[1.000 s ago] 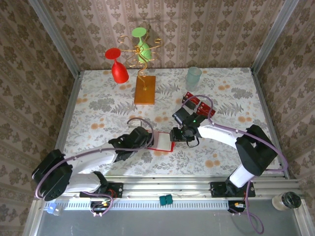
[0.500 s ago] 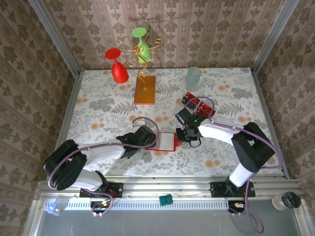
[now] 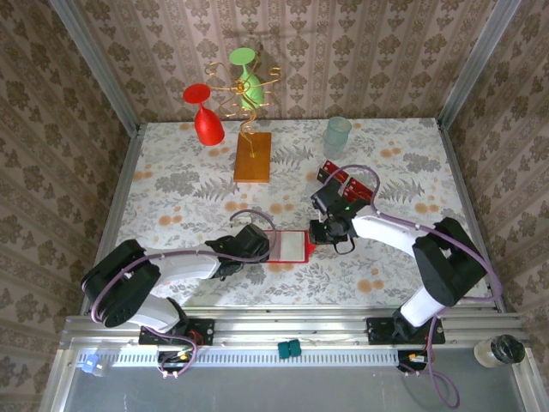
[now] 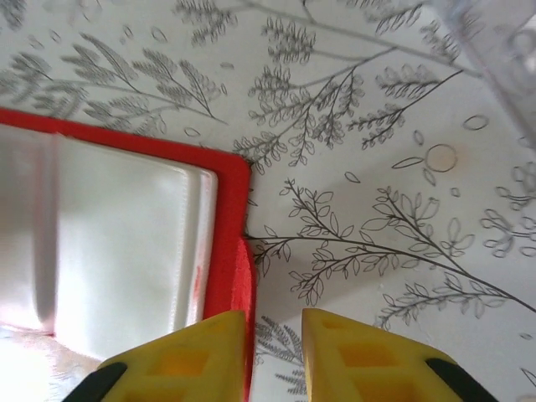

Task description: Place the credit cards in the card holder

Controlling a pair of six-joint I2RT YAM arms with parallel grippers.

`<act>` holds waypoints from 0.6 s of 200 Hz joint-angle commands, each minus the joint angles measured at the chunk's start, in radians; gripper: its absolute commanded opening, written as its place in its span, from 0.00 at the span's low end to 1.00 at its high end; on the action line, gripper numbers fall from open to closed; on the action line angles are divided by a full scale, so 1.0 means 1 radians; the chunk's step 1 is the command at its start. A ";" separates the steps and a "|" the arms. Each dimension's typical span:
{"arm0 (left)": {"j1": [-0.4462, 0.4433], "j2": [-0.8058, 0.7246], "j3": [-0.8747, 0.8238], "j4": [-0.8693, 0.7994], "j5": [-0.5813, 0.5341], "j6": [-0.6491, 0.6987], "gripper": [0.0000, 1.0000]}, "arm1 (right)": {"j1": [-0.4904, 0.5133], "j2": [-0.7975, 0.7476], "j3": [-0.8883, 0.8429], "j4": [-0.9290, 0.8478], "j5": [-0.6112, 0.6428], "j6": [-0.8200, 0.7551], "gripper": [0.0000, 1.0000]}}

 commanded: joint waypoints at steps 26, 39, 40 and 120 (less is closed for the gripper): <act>0.005 -0.041 0.002 -0.005 -0.008 -0.001 0.97 | -0.085 -0.068 0.126 -0.153 0.050 -0.109 0.36; 0.004 -0.056 0.008 -0.014 -0.008 0.006 0.98 | -0.106 -0.058 0.154 -0.190 0.101 -0.153 0.37; 0.004 -0.057 0.008 -0.015 -0.008 0.005 0.98 | -0.108 -0.057 0.157 -0.193 0.106 -0.157 0.37; 0.007 -0.106 0.012 -0.036 -0.012 0.013 0.98 | -0.143 0.080 0.286 -0.301 0.310 -0.312 0.34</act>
